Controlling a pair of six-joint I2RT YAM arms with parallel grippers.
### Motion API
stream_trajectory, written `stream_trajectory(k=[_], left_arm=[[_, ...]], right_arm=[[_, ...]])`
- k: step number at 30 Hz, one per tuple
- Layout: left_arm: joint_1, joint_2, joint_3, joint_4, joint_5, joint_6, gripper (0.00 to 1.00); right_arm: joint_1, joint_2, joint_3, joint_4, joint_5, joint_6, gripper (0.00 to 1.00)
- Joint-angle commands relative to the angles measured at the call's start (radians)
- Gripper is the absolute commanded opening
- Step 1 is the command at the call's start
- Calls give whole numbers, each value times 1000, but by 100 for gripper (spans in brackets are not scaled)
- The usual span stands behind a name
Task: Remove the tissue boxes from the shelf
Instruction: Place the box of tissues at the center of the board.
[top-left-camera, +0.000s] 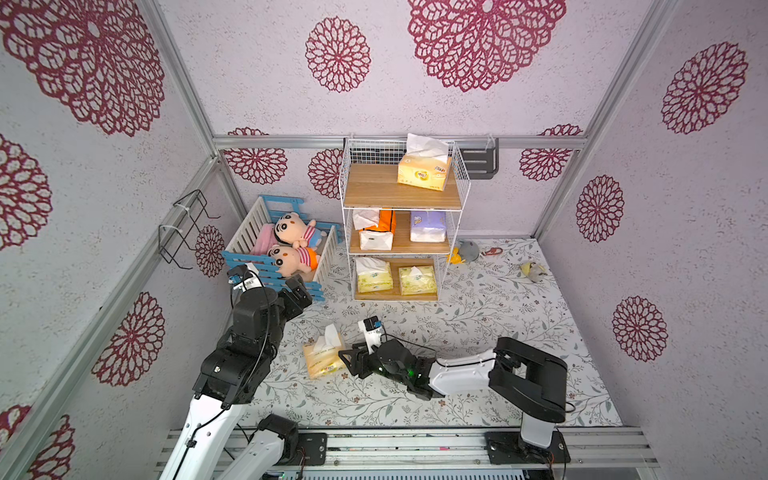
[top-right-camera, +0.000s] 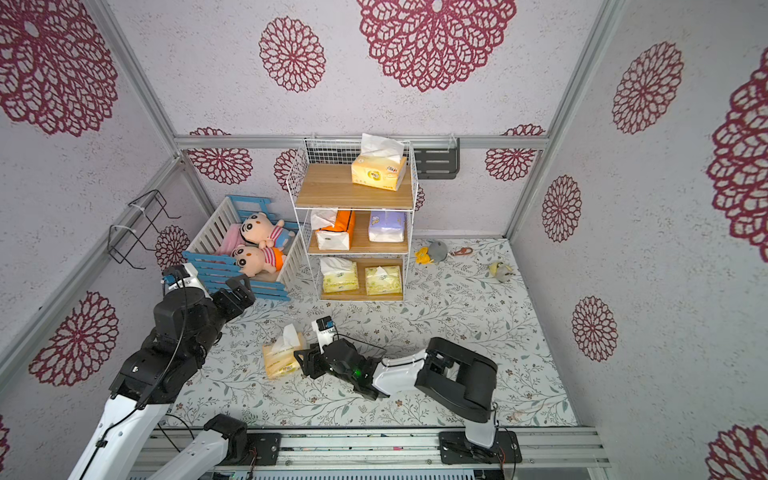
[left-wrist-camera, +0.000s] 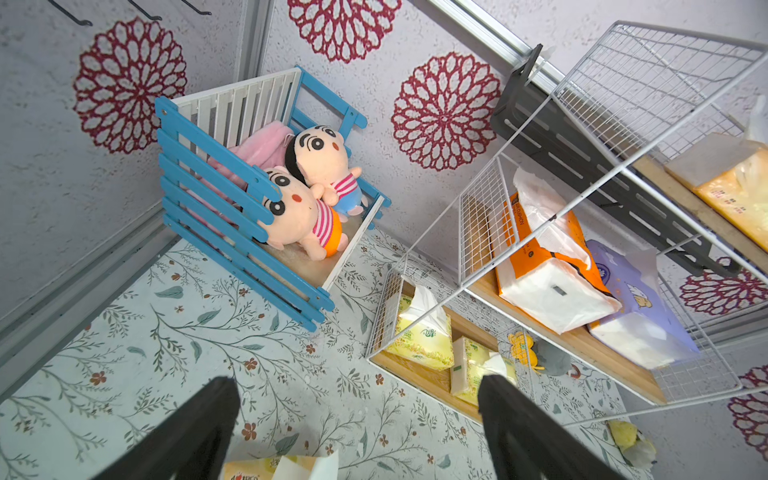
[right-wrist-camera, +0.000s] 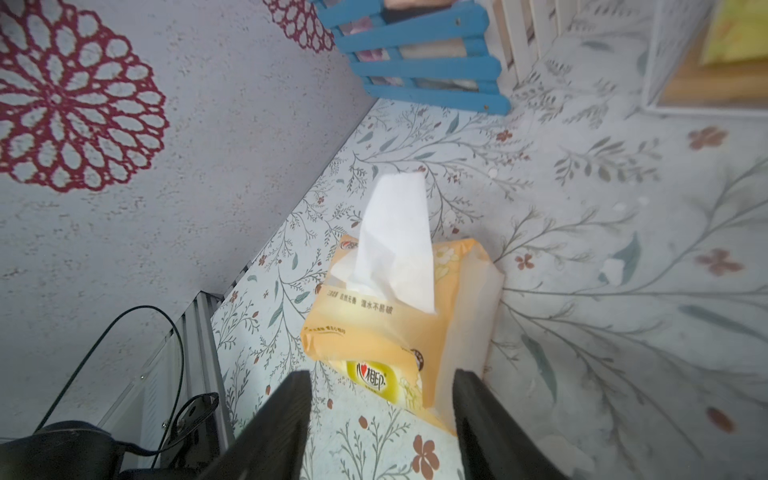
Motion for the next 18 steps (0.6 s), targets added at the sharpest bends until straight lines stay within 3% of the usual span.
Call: stream_trajectory(k=[1,5,9,18], left_arm=[[-2,22,48,32,41,-2,97],[-2,92,78,156,167,21,97],[0,228,145,250,238,11,97],[3,537,336,383,309,13,97]], right_arm=[[-25,-161,86,-173,84,-122,68],[-98,-240,252,-453,106,-219,72],[-165,-245,519,-712,182,-331,73],[-293,3,1254,-1032,332,-496,79]])
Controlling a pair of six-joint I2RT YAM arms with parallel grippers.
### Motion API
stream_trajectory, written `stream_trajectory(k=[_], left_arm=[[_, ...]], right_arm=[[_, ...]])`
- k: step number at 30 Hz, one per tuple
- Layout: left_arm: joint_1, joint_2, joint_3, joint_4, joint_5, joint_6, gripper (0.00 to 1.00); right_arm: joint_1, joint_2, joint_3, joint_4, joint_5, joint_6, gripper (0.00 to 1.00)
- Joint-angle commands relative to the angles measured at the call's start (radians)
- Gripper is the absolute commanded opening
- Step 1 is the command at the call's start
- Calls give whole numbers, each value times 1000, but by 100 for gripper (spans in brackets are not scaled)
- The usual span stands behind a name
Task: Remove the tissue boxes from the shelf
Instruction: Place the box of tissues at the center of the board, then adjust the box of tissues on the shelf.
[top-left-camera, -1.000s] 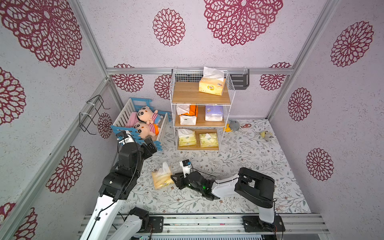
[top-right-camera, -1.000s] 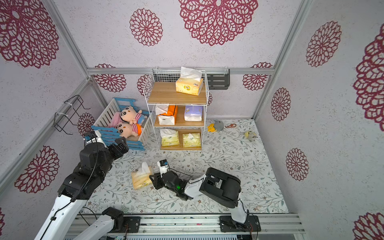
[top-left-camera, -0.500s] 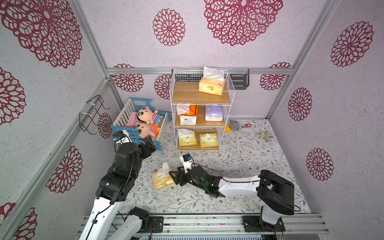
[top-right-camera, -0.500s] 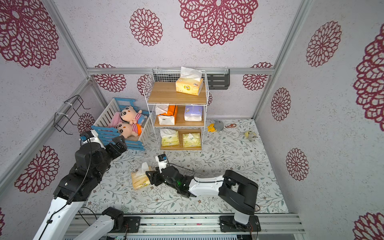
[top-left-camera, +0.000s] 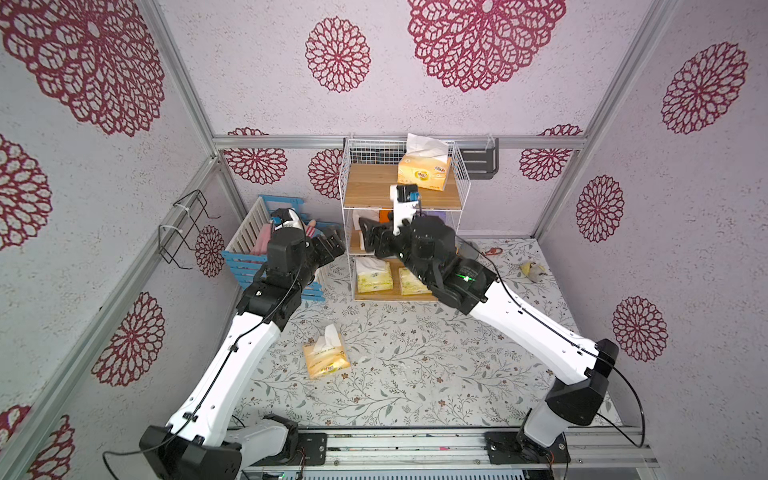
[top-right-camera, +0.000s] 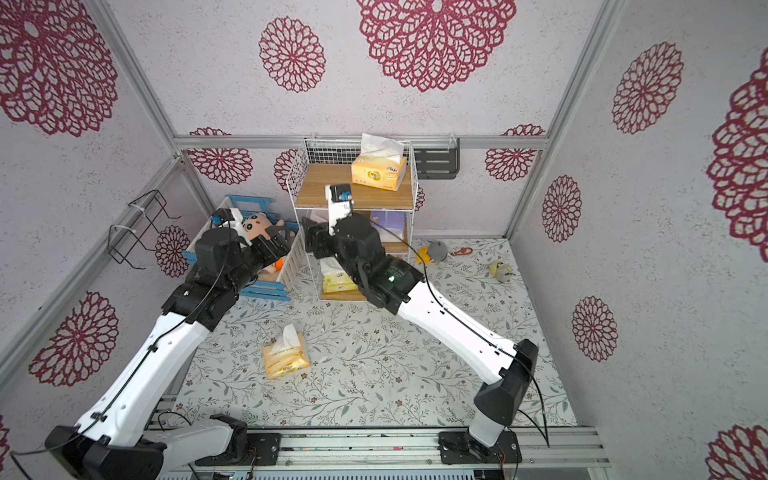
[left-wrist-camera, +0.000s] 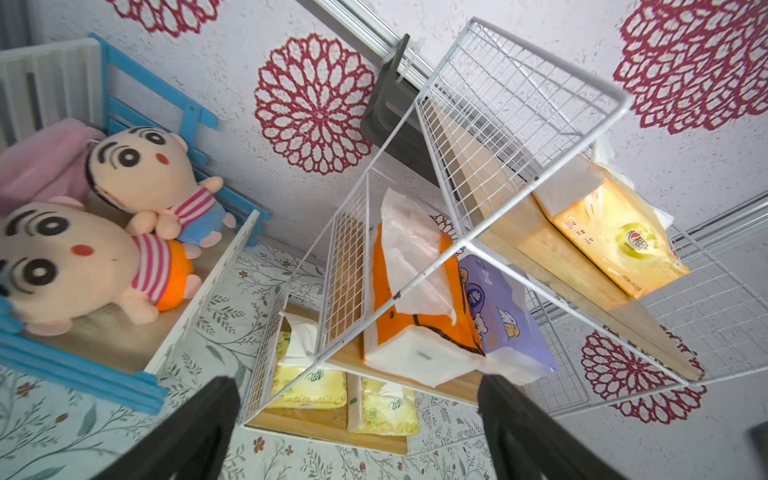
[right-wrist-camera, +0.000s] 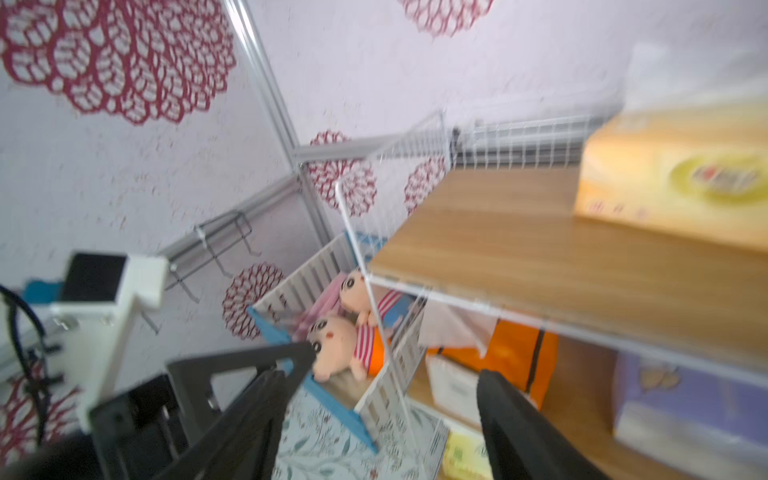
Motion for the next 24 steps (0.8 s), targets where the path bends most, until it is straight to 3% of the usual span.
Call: stream_trajectory(k=[1,5,7,13,24], left_arm=[[4,67,64,78,47,11,97],[19,135,64,151,91,5,97],[32,176,71,176,122,0,97],[51,277,126,189,186,12,97],[50,330,124,191,227,53,98]], right_arm=[[-28,111,222,-170,97,-126,79],[-80,296,593,-288,117,-156,79],[-110,356,703,-304,139,-160,80],[-203,325,597,-214,128,-125,83],[-286,327,591,-199,198,-132,83]])
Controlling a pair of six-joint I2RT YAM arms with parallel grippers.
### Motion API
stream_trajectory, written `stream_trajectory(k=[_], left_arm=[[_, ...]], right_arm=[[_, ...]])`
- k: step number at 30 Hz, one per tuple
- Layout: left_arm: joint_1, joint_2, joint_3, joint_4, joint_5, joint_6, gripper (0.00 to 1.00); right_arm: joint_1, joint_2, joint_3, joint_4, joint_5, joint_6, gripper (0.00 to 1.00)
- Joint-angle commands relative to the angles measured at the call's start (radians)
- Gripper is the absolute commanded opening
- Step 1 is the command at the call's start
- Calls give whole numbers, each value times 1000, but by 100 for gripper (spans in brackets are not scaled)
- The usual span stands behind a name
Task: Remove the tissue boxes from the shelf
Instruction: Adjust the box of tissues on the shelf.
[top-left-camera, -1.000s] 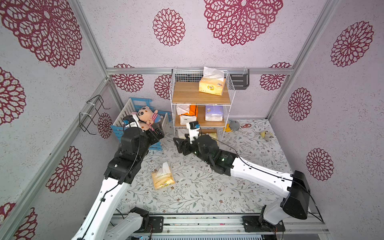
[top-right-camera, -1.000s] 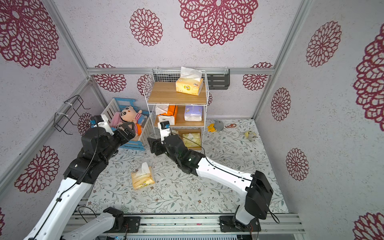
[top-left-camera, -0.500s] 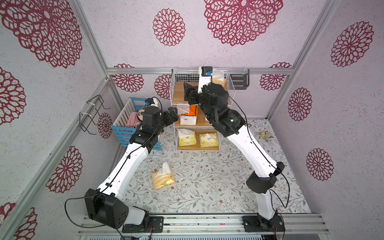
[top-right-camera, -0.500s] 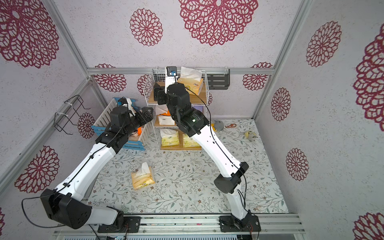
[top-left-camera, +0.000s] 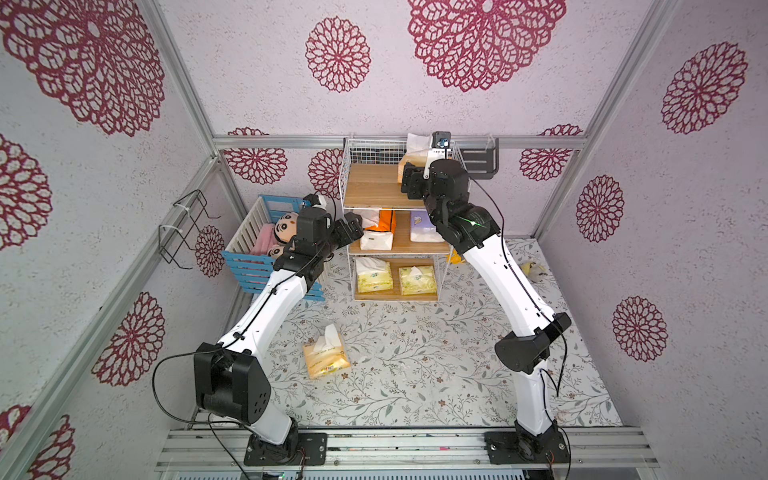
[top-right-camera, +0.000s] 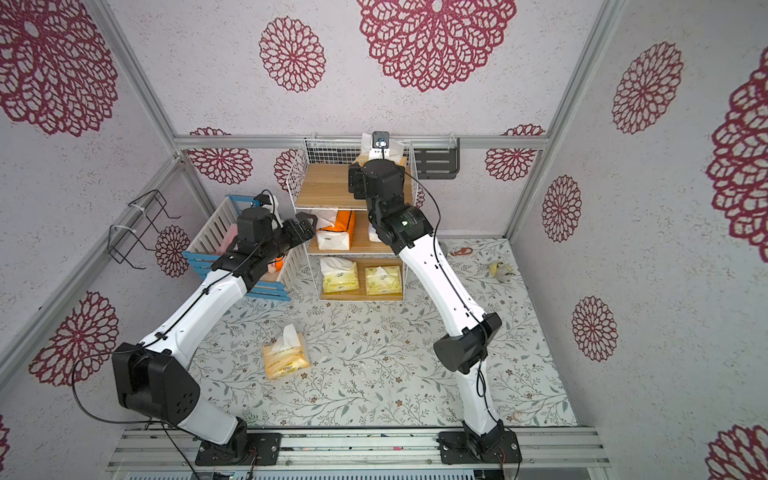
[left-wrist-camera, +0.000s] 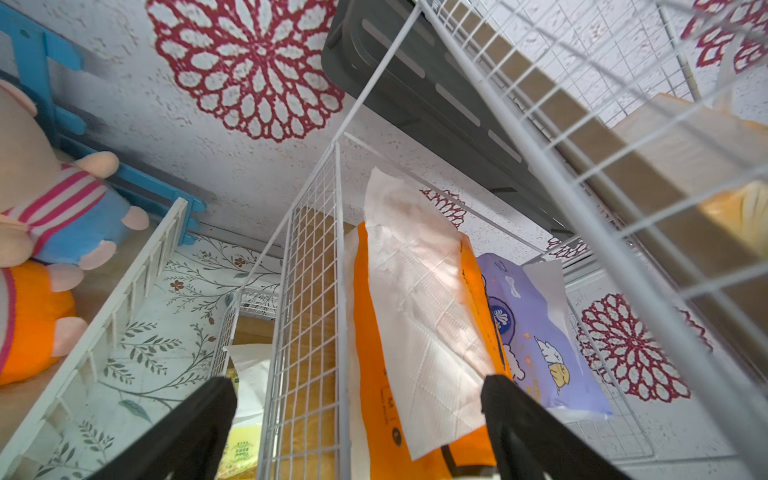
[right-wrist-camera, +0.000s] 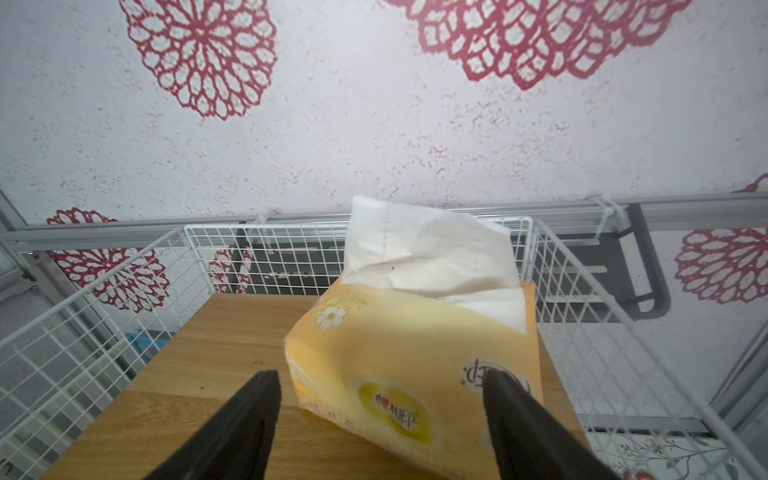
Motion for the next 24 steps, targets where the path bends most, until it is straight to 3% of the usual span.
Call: stream_trajectory(k=[1,6,11,24], left_arm=[[2,2,6,25,33,25,96],[-2,-21,-37,42,41,38,88],[-9,-20,-51,59,66,46,80],[-18,-18,-43,57,70,56,84]], right_arm=[[-19,-33,16,39,51,-12,83],[-38,-29,12,30,126,-23,83],[-62,-13,6,4,111,-4,84],[-53,-3,-21,-52,-180,43,83]])
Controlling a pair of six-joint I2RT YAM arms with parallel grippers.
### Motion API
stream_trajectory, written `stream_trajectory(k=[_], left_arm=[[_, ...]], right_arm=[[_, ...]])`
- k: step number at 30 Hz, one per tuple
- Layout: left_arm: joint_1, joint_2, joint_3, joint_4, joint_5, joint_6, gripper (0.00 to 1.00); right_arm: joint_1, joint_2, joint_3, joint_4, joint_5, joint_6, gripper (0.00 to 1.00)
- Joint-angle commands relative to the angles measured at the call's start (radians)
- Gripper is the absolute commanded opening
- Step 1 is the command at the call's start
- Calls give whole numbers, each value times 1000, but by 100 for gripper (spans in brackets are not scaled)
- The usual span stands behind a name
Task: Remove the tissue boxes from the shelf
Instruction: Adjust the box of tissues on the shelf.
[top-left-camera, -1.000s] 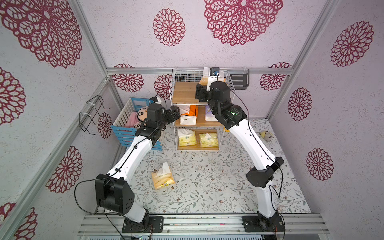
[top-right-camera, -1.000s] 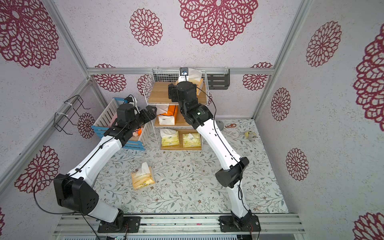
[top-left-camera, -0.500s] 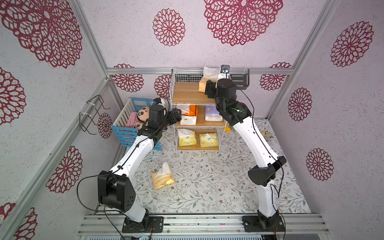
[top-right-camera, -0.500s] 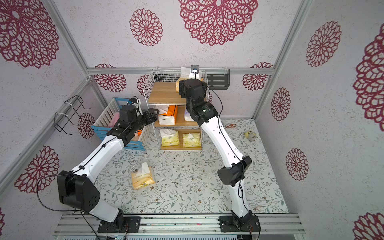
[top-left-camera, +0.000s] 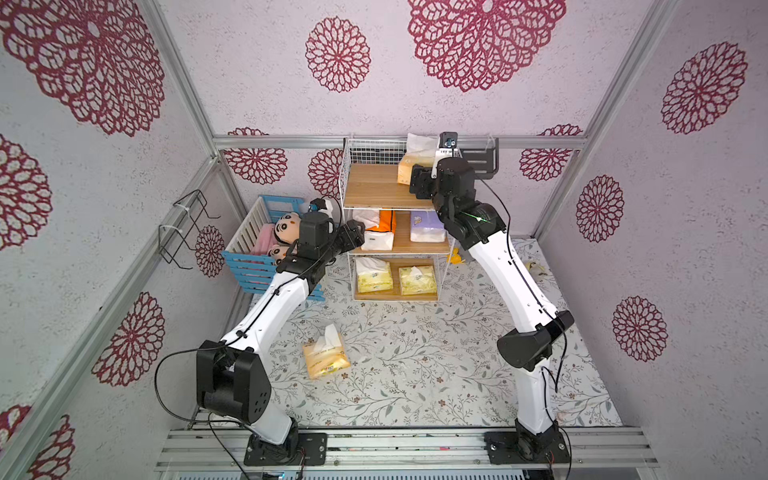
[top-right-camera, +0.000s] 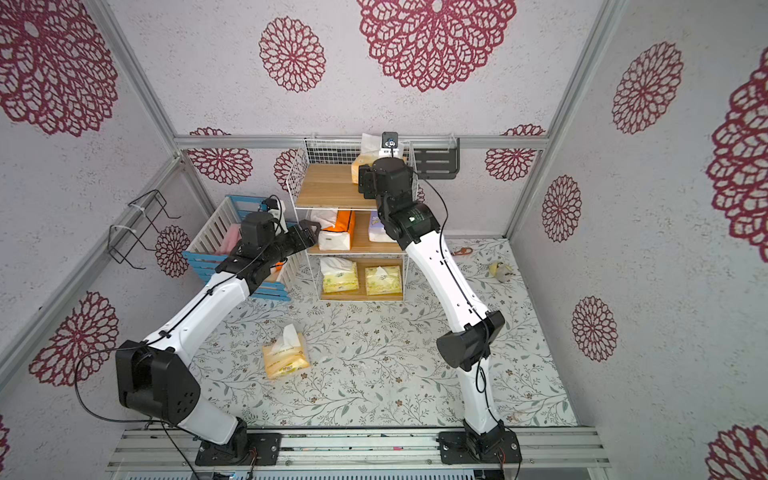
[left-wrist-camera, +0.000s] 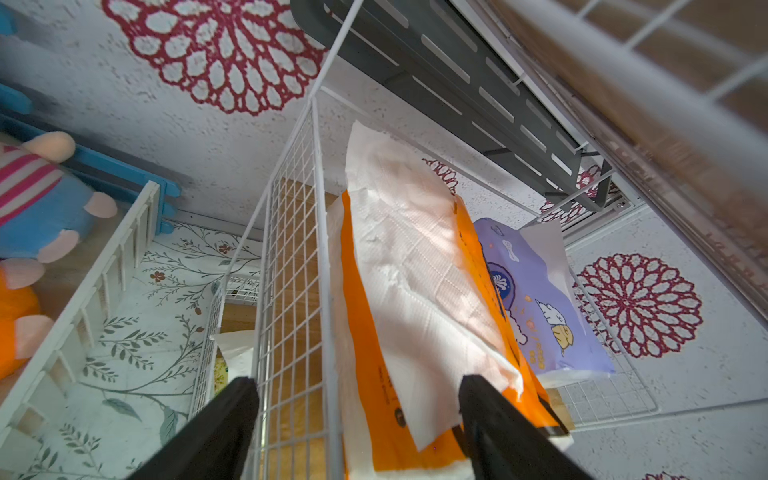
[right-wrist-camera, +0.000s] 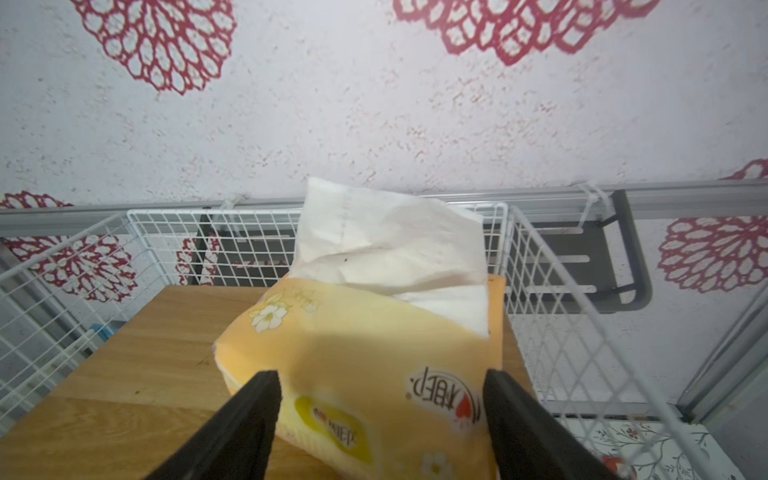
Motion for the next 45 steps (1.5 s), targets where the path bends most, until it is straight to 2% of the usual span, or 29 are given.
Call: stream_trajectory(k=[1,14,18,27,37,45], left_arm=[[-11,-18,8,18,8,17,84],[-21,-16,11,11,5,23,86],[-21,-15,11,9,14,24,87],[-24,-15,6,10,29,29,87],[-25,-4,-6,28,45,24,88],[-24,-18,-17,22,50,34,88]], right_arm=[[5,-9,-6,-8,-118,35,83],[103,-63,-11,111,-318,-16,82],[117,-131,-12,110,-240,-9,82],[108,-187,-21,-15,118,-31,81],[114,-118,-24,-13,25,31,83],[115,-68,-24,-7,23,50,86]])
